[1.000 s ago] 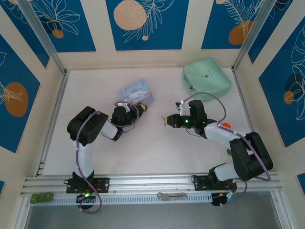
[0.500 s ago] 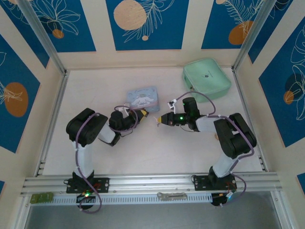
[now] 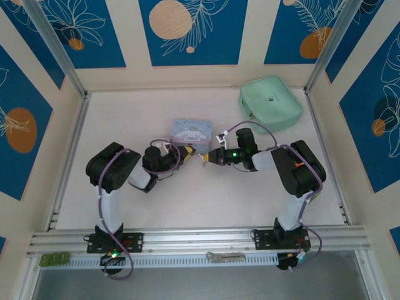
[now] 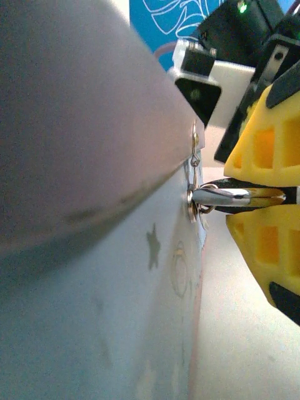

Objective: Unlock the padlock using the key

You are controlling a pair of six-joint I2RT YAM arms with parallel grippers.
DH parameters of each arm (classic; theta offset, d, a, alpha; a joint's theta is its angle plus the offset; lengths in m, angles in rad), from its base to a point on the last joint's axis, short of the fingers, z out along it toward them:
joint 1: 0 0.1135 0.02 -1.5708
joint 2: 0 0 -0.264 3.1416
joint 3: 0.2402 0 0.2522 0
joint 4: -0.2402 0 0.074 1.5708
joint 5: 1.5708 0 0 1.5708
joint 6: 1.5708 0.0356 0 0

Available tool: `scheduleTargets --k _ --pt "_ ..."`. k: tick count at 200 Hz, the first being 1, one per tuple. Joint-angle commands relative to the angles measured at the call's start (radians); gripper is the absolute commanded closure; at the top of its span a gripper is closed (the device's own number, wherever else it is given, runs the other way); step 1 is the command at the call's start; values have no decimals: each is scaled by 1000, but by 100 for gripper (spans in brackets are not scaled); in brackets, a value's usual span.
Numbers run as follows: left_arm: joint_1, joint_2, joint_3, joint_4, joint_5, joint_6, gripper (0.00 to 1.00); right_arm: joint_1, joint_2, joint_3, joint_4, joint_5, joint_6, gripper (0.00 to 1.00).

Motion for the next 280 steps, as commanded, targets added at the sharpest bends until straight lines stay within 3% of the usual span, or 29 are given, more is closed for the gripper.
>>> scheduleTargets --k 1,167,280 --pt "-15 -46 26 63 49 -24 100 12 25 22 16 -27 12 100" --pt "-42 -22 30 63 53 -2 100 -17 -74 -49 -43 -11 -24 100" --pt "-54 -32 24 63 54 1 100 1 -34 -5 12 -15 14 100"
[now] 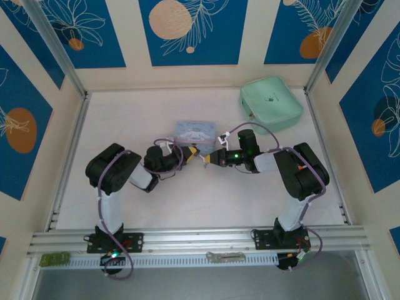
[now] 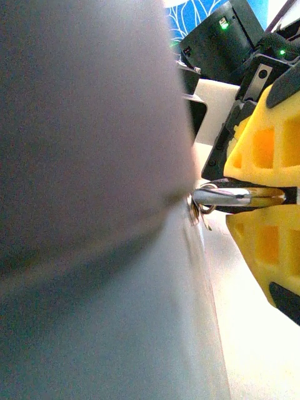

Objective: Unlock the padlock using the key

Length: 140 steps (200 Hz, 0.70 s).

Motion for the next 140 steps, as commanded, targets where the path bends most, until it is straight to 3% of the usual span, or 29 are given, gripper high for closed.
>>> scheduleTargets --k 1,76,140 --pt "-18 -17 13 62 19 13 100 11 15 31 23 -12 13 100" --pt "-38 -31 14 62 22 13 100 29 29 57 25 19 37 100" --pt "-43 -58 21 62 157 12 100 28 23 160 -193 118 -40 100"
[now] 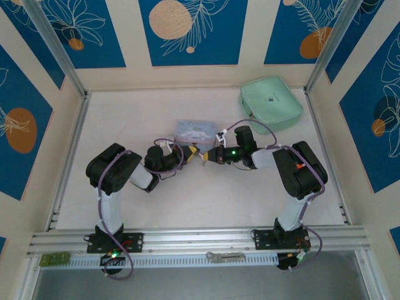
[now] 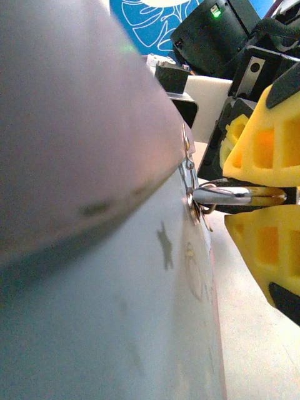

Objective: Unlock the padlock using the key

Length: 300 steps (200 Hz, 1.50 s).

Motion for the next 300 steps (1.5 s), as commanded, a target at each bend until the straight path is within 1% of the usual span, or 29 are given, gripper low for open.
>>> scheduleTargets --k 1,39,80,103,121,133,153,185,216,240,266,300 --pt "-35 -58 14 62 178 12 100 7 6 69 -57 76 -35 100" --pt "-36 -64 -9 62 225 27 100 -17 -1 96 -35 44 12 100" --pt "-38 -43 -4 62 262 34 100 -10 -34 133 -80 17 -3 100" --pt "-40 -33 17 62 275 37 100 3 -36 143 -112 47 2 100" --pt "-43 -29 21 62 261 38 100 27 -38 139 -96 67 30 100" --pt "-45 -32 19 63 245 41 100 44 -39 129 -75 86 45 100" --pt "-54 -34 31 63 241 42 100 71 -47 102 -32 164 54 100" --pt "-73 -29 48 63 271 38 100 65 -29 83 58 237 66 100" --pt "-76 -31 41 63 318 42 100 39 6 126 57 210 62 100" --pt "-75 -34 36 63 335 43 100 16 -8 139 18 193 30 100" --pt "-65 -19 21 63 298 48 100 0 -39 126 -3 169 4 100" --pt "-25 6 -9 60 152 78 100 -2 -65 87 -28 165 -23 100"
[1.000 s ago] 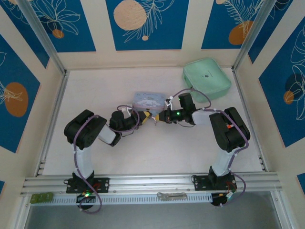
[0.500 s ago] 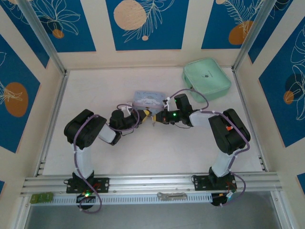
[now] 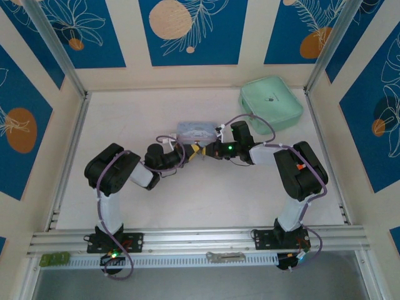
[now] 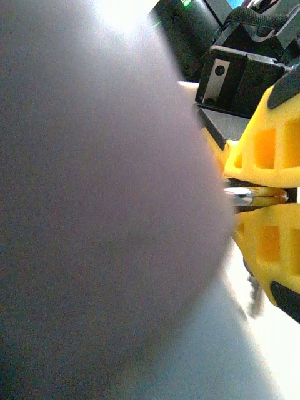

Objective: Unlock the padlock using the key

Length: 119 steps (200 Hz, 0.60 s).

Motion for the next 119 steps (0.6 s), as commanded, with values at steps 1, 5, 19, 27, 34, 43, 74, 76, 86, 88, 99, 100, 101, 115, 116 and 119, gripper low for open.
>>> scheduleTargets --k 1,5,19,27,34,43,74,76,86,88,99,100,101,115,116,119 --pt "-24 23 -32 57 79 46 100 -20 -48 9 65 45 -41 100" --pt "-20 23 -32 52 58 54 100 -21 -52 3 62 45 -43 100" --pt "-8 21 -36 23 -25 90 100 -28 -64 -20 54 37 -51 100" --pt "-4 16 -37 -2 -79 112 100 -33 -70 -34 47 31 -57 100" --pt "0 14 -36 -22 -125 124 100 -36 -79 -48 40 25 -68 100" --pt "3 14 -28 -36 -173 139 100 -39 -89 -63 31 15 -83 100" --pt "2 17 -9 -54 -284 150 100 -52 -107 -81 -7 -28 -129 100" --pt "0 16 -12 -56 -290 151 100 -52 -109 -82 -7 -31 -133 100" --pt "-4 6 -24 -68 -323 167 100 -52 -122 -91 3 -56 -148 100" --pt "-5 3 -27 -72 -330 170 100 -52 -125 -92 5 -60 -150 100" --pt "-12 -12 -42 -107 -360 191 100 -53 -142 -99 4 -80 -170 100" --pt "-14 -12 -43 -111 -361 192 100 -53 -143 -99 3 -82 -172 100" --pt "-15 -13 -44 -112 -363 193 100 -53 -144 -99 3 -83 -173 100" --pt "-27 -17 -49 -137 -370 209 100 -53 -162 -102 -7 -113 -204 100" --pt "-28 -16 -50 -138 -370 209 100 -54 -163 -102 -7 -115 -207 100" --pt "-31 -15 -50 -141 -371 208 100 -55 -167 -103 -11 -120 -213 100"
